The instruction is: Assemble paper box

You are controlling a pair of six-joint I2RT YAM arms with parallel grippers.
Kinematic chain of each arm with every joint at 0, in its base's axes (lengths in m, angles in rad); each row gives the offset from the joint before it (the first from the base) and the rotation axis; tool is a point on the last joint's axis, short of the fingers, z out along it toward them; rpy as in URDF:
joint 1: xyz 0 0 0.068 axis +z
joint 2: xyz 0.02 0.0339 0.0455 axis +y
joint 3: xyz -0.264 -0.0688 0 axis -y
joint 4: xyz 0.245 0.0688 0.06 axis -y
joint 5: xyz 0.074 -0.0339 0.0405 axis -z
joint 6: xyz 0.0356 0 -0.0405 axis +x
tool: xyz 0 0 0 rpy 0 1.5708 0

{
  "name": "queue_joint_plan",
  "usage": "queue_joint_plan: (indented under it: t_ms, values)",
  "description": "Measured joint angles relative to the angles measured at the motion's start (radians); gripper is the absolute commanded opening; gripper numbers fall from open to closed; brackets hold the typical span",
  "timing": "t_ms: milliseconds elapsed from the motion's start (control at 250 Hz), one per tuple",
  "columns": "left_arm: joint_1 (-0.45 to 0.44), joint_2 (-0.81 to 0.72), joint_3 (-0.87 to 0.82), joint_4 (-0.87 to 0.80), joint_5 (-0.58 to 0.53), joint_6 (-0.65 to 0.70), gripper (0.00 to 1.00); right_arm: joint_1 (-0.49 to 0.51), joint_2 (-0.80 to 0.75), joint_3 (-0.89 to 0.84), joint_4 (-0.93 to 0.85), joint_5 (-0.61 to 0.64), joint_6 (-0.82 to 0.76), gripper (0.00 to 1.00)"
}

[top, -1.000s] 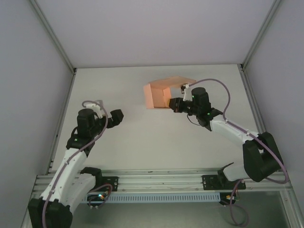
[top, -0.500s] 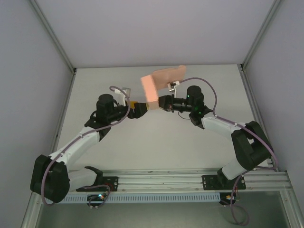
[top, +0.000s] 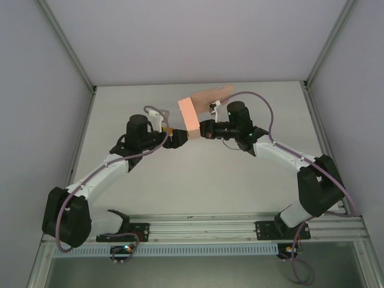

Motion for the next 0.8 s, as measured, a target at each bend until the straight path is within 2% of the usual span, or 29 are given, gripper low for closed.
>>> queue_joint_plan:
  t_ms: [276, 507, 627, 707, 799]
  values:
    - [-0.026, 0.005, 0.039, -0.152, -0.048, 0.103, 1.0, 0.049, 0.0, 0.084, -0.266, 0.114, -0.193, 0.0]
    - [-0.061, -0.019, 0.041, -0.25, -0.112, 0.163, 1.0, 0.069, -0.034, 0.056, -0.328, 0.176, -0.245, 0.0]
    - [-0.108, -0.095, 0.036, -0.306, -0.252, 0.164, 1.0, 0.076, -0.119, -0.003, -0.32, 0.244, -0.227, 0.0]
    - [-0.117, -0.173, 0.016, -0.343, -0.397, 0.137, 1.0, 0.077, -0.182, -0.025, -0.371, 0.37, -0.23, 0.0]
    - [-0.089, -0.265, -0.016, -0.415, -0.582, 0.068, 1.0, 0.079, -0.208, -0.027, -0.458, 0.547, -0.232, 0.0]
